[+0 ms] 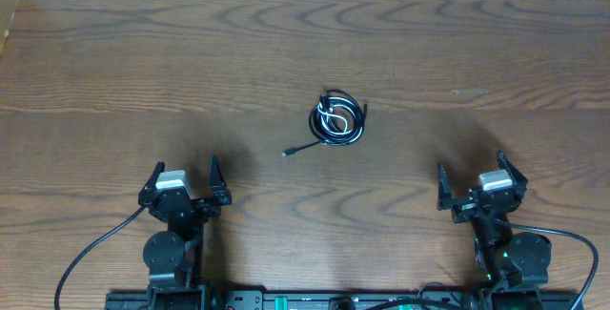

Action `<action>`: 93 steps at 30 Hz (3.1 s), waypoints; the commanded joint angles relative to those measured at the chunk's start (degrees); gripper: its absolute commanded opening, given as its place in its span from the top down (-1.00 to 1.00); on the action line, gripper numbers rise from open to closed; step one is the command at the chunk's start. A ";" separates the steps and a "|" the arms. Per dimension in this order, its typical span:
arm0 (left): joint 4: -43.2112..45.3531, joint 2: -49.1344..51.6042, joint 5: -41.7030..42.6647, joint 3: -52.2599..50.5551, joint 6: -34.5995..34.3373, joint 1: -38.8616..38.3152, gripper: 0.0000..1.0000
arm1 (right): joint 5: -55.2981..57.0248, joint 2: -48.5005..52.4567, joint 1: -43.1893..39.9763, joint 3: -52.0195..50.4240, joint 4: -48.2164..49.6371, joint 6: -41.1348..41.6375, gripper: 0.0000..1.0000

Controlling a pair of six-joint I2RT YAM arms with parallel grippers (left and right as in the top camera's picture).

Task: Untangle cables

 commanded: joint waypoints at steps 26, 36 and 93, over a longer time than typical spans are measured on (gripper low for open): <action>-2.62 -0.31 -0.57 -0.68 -0.26 -0.20 -0.94 | 0.24 -0.37 0.22 -0.09 -0.22 -0.39 -0.99; -2.62 -0.31 -0.57 -0.68 -0.26 -0.20 -0.94 | 0.26 -0.37 0.22 -0.09 -0.22 -0.39 -0.98; -4.57 -0.15 -0.55 0.28 -0.31 -0.20 -0.95 | 0.98 -0.37 0.22 -0.07 0.13 2.16 -0.99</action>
